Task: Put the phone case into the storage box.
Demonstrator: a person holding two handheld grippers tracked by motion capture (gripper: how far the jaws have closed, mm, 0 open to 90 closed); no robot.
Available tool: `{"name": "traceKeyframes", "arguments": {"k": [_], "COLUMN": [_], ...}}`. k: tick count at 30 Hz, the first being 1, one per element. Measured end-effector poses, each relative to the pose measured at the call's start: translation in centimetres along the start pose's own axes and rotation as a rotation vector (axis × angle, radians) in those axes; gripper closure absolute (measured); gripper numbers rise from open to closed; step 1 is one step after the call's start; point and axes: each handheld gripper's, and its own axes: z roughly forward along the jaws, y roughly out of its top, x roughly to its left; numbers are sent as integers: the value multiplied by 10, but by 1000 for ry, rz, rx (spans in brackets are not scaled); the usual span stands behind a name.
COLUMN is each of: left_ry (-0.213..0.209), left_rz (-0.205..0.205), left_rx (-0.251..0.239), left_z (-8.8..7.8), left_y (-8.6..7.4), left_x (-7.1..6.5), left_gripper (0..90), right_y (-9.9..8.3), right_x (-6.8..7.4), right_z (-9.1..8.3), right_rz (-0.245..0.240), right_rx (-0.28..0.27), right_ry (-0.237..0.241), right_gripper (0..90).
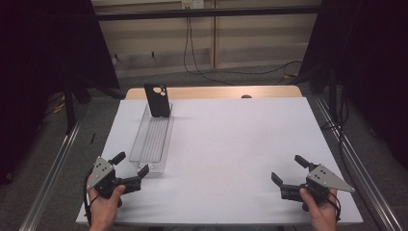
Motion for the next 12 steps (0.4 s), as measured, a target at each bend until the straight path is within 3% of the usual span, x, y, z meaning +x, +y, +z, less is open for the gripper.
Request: {"name": "traceKeyframes", "arguments": {"k": [3,5,7,12], "left_ry": [21,30,41,23], "left_rz": [38,12,28,12], "left_rx": [-31,-31,-23,-20], "left_z": [-2,-2,-2,-2], "left_y": [1,0,-1,0], "left_x": [-1,0,0,2], "left_gripper": [15,15,14,14], "right_y": [0,0,0,-1], "right_x": [1,0,-1,-1], "right_z": [0,0,0,1], "right_rz": [-1,-2,1,7], "right_rx": [-3,-2,-1,-1], "right_ry": [0,1,2,-2], "right_gripper": [0,0,0,0]}}
